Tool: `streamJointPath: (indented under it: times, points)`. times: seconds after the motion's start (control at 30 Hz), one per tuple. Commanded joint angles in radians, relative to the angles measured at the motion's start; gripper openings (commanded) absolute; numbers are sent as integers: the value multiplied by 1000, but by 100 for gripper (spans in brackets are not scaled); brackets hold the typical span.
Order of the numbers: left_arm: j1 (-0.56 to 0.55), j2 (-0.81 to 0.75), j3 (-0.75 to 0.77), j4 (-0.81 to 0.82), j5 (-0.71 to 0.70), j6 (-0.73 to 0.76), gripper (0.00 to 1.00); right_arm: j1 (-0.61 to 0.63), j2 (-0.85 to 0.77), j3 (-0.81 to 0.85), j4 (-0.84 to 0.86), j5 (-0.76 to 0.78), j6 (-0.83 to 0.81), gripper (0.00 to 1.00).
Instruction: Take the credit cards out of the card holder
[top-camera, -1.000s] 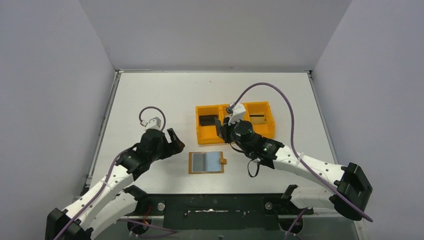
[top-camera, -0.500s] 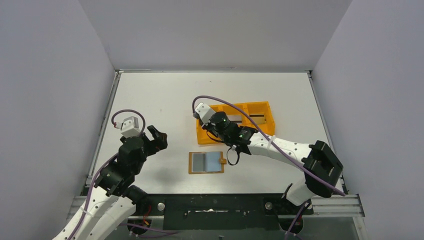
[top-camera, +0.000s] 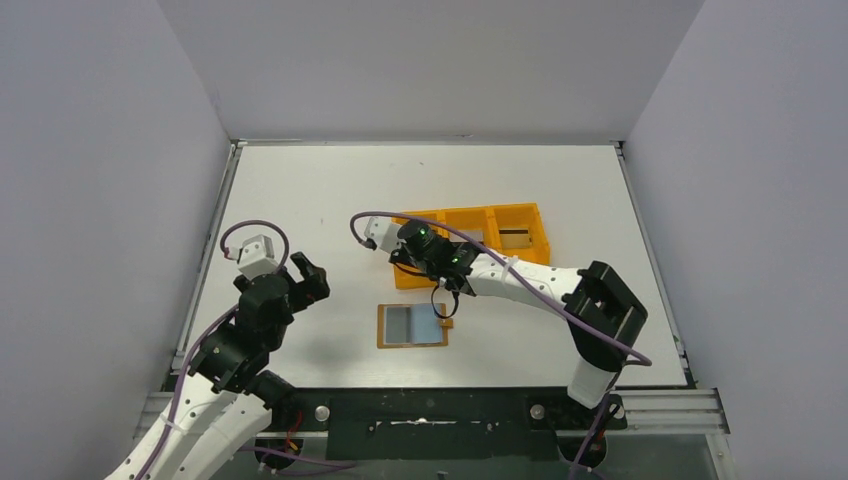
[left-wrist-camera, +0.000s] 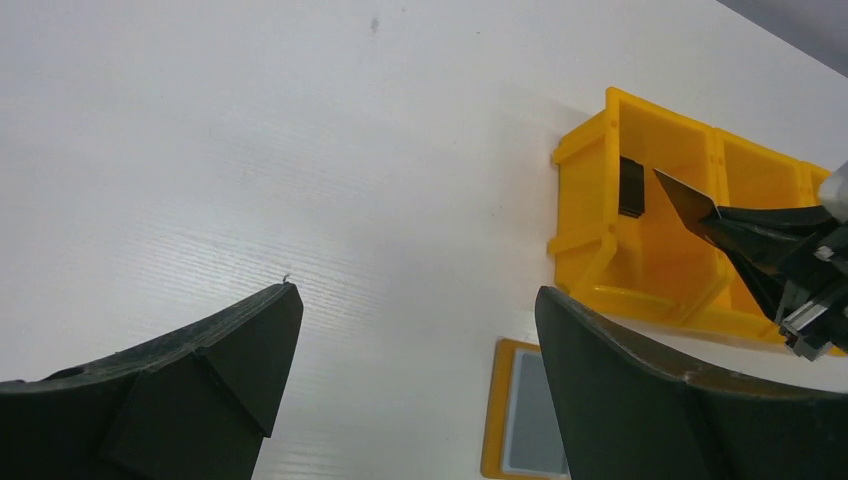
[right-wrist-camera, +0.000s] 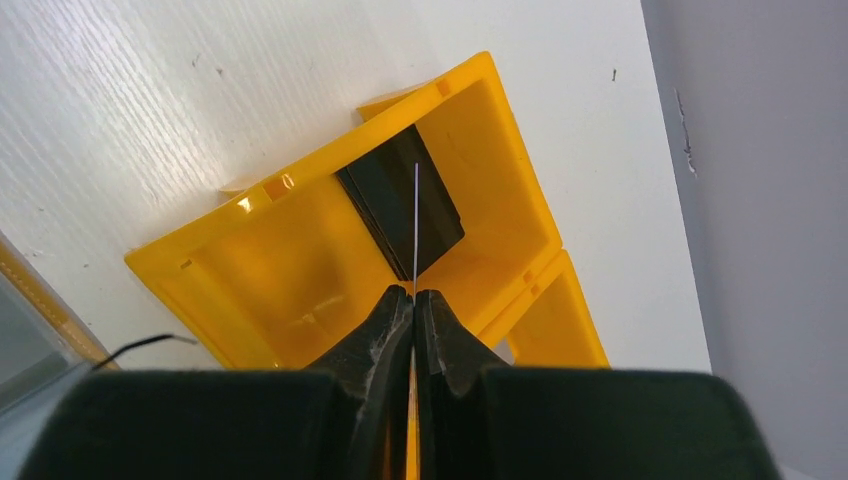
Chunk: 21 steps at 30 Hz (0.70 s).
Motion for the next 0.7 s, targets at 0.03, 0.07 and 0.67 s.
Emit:
streamJointPath:
  times: [0.03, 0.07, 0.67]
  points:
    - [-2, -22, 30, 10, -46, -7, 88, -20, 57, 66, -20, 31, -109, 0]
    - [-1, -24, 29, 11, -49, -7, 88, -24, 75, 72, -21, 36, -126, 0]
    - [-10, -44, 43, -34, -98, -60, 88, -93, 255, 135, 124, 14, -318, 3]
